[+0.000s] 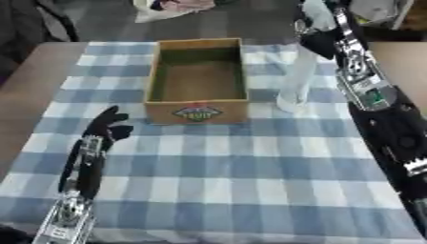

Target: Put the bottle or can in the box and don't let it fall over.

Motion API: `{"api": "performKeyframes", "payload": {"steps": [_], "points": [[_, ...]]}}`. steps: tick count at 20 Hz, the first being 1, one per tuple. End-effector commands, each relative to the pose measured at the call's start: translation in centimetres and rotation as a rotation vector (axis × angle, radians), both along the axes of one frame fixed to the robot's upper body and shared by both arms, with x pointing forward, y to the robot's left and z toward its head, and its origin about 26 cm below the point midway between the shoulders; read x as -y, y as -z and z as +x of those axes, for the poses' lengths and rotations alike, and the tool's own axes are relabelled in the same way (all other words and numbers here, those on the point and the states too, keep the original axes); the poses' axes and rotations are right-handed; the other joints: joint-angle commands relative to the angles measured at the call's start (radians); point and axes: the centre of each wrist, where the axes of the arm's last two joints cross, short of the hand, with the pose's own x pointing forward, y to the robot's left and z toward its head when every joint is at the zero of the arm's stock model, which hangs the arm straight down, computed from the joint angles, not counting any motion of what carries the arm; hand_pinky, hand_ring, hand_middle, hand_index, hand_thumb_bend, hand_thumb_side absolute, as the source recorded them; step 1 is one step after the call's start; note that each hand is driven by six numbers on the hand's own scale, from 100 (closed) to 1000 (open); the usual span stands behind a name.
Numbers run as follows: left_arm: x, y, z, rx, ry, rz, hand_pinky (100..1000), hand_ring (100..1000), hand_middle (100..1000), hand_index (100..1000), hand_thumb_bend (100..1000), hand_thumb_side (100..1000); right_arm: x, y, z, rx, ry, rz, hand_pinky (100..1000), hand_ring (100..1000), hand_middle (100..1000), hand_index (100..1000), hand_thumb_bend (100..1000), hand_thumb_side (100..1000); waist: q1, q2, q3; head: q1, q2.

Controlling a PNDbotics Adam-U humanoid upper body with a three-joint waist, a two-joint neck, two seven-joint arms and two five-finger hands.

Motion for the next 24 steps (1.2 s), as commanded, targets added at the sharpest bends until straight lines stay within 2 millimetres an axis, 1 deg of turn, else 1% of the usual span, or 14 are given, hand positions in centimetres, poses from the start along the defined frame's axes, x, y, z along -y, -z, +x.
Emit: {"api": "performKeyframes", "payload": {"steps": [1,10,14,18,24], "points": [[-0.1,-0.9,0.3,0.033,0.002,0.003,777,714,753,917,447,962,0.0,-1.5,0.1,0.041,0.005,0.019,483,509,355,427,100,223,0.001,-0.011,0.001,0.004,0.005],[-0.1,-1.0,0.3,0.033,0.001,0.002,777,713,752,916,449,961,-0.2,-1.5,0.1,0.038,0.003,0.032,479,495,339,412,100,203,0.001,-0.013,0.002,0.003,0.005],[0.0,-1.0,0.3,0.033,0.002,0.001,777,713,751,916,450,961,-0.4,-2.2,0.0,0.054,-0.013,0.04,479,488,332,407,100,186,0.001,-0.015,0.004,0.001,0.005],[0.0,-1.0,0.3,0.033,0.004,0.001,778,713,751,917,450,961,-0.6,-2.9,-0.1,0.059,-0.031,0.05,477,482,325,400,100,187,0.001,-0.016,0.009,0.001,0.005],[0.2,-0.9,0.4,0.028,0.013,-0.001,778,712,750,917,451,961,-0.8,-4.1,-0.1,0.071,-0.051,0.06,477,477,322,397,100,187,0.004,-0.019,0.024,-0.003,0.005]]}}
